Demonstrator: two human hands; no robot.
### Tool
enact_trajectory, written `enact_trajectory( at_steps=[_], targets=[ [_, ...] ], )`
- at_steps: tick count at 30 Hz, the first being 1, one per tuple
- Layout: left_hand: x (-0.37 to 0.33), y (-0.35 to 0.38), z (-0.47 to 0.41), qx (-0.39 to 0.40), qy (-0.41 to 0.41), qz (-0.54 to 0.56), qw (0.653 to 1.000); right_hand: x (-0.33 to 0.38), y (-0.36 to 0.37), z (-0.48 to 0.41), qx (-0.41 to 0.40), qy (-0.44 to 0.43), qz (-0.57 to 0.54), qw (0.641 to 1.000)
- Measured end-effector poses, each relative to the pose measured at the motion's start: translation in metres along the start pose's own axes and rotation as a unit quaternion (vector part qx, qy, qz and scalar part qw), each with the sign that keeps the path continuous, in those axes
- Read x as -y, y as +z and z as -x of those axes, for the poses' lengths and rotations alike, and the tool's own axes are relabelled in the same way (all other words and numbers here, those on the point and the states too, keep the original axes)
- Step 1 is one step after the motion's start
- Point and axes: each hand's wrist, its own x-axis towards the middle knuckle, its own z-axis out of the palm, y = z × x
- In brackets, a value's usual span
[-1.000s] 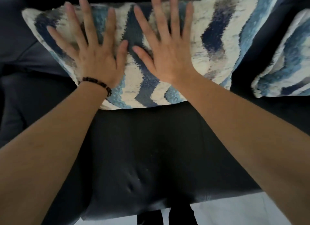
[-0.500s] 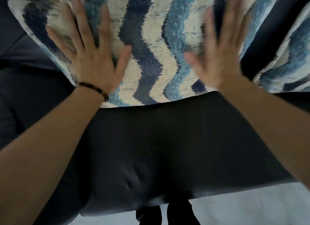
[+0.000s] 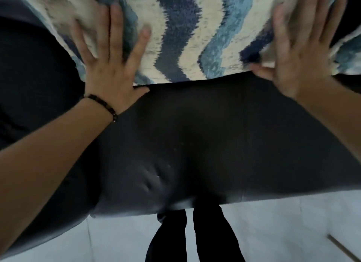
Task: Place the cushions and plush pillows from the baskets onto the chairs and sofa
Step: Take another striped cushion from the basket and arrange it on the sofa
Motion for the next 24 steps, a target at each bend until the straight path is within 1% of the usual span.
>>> enact_trajectory(
  at_steps=[2, 4, 6, 7, 8, 9, 11, 12, 13, 15, 16, 18, 20, 22, 24],
  targets=[
    [-0.023, 0.008, 0.015, 0.016, 0.024, -0.014, 0.999, 0.035, 0.014, 0.005, -0.009, -0.069, 0.006, 0.998],
    [-0.029, 0.016, 0.015, 0.016, 0.041, -0.021, 0.999, 0.062, 0.033, 0.002, -0.018, -0.144, 0.036, 0.989],
    [-0.014, 0.022, 0.007, 0.031, 0.052, -0.008, 0.998, 0.064, 0.041, -0.009, -0.027, -0.177, 0.04, 0.983],
    [-0.003, 0.023, 0.003, 0.025, 0.062, -0.006, 0.998, 0.055, 0.04, -0.015, -0.026, -0.183, 0.035, 0.982],
    [0.008, 0.024, 0.002, 0.019, 0.069, -0.01, 0.997, 0.04, 0.04, -0.016, -0.02, -0.176, 0.017, 0.984],
    [0.02, 0.026, 0.002, 0.018, 0.066, -0.018, 0.997, 0.022, 0.04, -0.015, -0.022, -0.142, -0.012, 0.99],
    [0.031, 0.028, 0.005, 0.027, 0.047, -0.023, 0.998, -0.016, 0.038, 0.0, -0.073, -0.054, -0.051, 0.995],
    [0.03, 0.026, 0.007, 0.033, 0.04, -0.017, 0.998, -0.027, 0.034, 0.012, -0.085, -0.037, -0.043, 0.995],
    [0.024, 0.023, 0.01, 0.036, 0.034, -0.009, 0.999, -0.031, 0.029, 0.022, -0.066, -0.036, -0.026, 0.997],
    [0.007, 0.01, 0.015, 0.027, 0.018, 0.023, 0.999, -0.024, 0.017, 0.033, -0.001, -0.035, -0.016, 0.999],
    [-0.001, 0.002, 0.017, 0.012, 0.005, 0.04, 0.999, -0.018, 0.009, 0.03, 0.012, -0.04, -0.021, 0.999],
    [-0.011, -0.015, 0.011, -0.052, -0.037, 0.053, 0.997, -0.003, -0.008, 0.013, -0.01, -0.043, -0.032, 0.999],
    [-0.009, -0.036, -0.012, -0.095, -0.096, 0.063, 0.989, 0.015, -0.031, -0.017, -0.057, -0.006, -0.041, 0.998],
    [0.006, -0.053, -0.035, -0.085, -0.144, 0.078, 0.983, 0.023, -0.05, -0.052, -0.07, 0.045, -0.053, 0.995],
    [0.025, -0.058, -0.053, -0.059, -0.161, 0.09, 0.981, 0.016, -0.06, -0.076, -0.05, 0.082, -0.059, 0.994]
  ],
)
